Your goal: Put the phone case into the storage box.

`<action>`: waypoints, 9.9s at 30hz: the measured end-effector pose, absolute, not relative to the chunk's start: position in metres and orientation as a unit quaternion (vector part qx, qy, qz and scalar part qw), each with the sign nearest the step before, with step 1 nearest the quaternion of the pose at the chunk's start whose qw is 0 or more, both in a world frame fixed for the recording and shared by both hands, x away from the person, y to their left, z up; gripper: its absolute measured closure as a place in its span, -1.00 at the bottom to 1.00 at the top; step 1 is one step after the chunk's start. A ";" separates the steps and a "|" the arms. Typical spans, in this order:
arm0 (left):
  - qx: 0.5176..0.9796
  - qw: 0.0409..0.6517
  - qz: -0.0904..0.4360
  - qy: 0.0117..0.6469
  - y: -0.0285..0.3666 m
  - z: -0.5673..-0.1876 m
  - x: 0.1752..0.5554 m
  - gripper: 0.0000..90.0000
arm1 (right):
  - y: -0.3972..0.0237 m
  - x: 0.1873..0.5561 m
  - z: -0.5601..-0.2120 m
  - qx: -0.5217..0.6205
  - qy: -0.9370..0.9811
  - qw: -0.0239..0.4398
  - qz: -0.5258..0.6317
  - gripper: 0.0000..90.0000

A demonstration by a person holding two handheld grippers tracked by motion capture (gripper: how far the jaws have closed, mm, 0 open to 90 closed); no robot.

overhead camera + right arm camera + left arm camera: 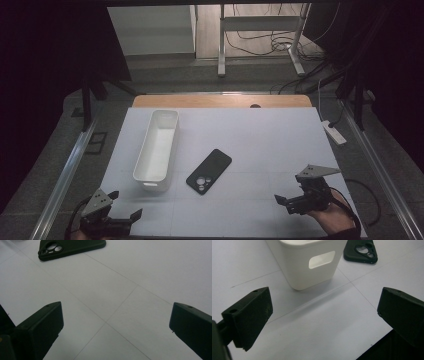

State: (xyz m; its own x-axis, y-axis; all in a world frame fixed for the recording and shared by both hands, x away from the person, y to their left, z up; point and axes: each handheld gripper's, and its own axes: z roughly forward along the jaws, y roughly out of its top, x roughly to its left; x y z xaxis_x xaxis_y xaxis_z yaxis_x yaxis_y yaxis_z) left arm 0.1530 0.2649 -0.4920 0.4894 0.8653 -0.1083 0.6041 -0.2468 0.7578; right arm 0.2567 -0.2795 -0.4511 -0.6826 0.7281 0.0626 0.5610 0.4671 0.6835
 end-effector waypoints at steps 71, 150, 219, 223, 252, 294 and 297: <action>0.772 0.388 0.170 0.474 0.265 -0.492 0.152 -0.99 | -0.202 0.309 -0.455 0.311 0.885 0.083 0.338 -1.00; 0.771 0.392 0.168 0.472 0.266 -0.492 0.152 -0.99 | -0.074 0.374 -0.471 0.263 0.923 0.052 0.278 -1.00; 0.773 0.393 0.168 0.469 0.266 -0.492 0.152 -0.99 | -0.029 0.431 -0.487 0.263 0.940 0.067 0.208 1.00; 0.773 0.393 0.168 0.469 0.266 -0.492 0.152 -0.99 | -0.028 0.433 -0.492 0.263 0.940 0.069 0.204 1.00; 0.773 0.391 0.168 0.470 0.266 -0.492 0.152 -0.99 | -0.041 0.435 -0.506 0.281 0.939 0.067 0.185 1.00; 0.774 0.387 0.167 0.471 0.265 -0.492 0.153 -0.99 | -0.110 0.384 -0.506 0.275 0.936 0.047 0.213 1.00; 0.774 0.387 0.167 0.472 0.265 -0.492 0.153 -0.99 | -0.112 0.379 -0.506 0.274 0.936 0.045 0.216 1.00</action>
